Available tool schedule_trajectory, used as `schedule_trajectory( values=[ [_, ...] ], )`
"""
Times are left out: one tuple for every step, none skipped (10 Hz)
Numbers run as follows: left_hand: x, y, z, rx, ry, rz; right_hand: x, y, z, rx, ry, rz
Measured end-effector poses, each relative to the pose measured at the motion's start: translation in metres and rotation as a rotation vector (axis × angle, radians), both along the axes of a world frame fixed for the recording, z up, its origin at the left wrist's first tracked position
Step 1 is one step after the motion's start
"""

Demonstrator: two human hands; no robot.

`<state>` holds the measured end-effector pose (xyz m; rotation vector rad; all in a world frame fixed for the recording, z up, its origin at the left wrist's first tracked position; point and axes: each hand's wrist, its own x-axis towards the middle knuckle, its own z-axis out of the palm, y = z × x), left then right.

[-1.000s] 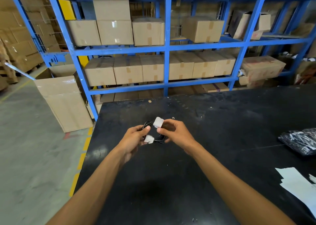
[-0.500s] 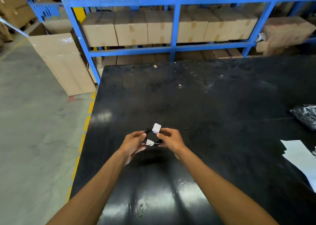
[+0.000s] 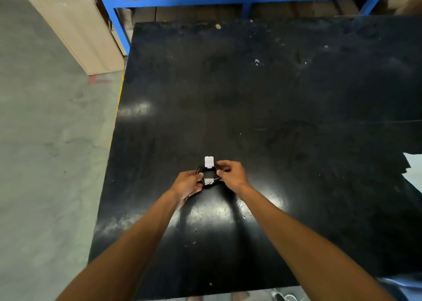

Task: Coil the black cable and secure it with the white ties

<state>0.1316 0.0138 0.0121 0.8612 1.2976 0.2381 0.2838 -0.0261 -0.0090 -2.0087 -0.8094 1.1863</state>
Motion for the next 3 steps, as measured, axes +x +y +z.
schedule_trajectory(
  values=[
    [-0.0019,0.0008,-0.0064,-0.011,-0.011,0.011,-0.0022,-0.0001,-0.0048,-0.01,0.009,0.006],
    [-0.0035,0.0027,-0.009,-0.018,-0.018,0.008,-0.0038,-0.0026,-0.005,-0.029,0.019,0.009],
    [-0.0035,0.0003,-0.0124,-0.015,-0.011,-0.008,-0.006,-0.002,-0.0092,-0.039,0.053,0.026]
  ],
)
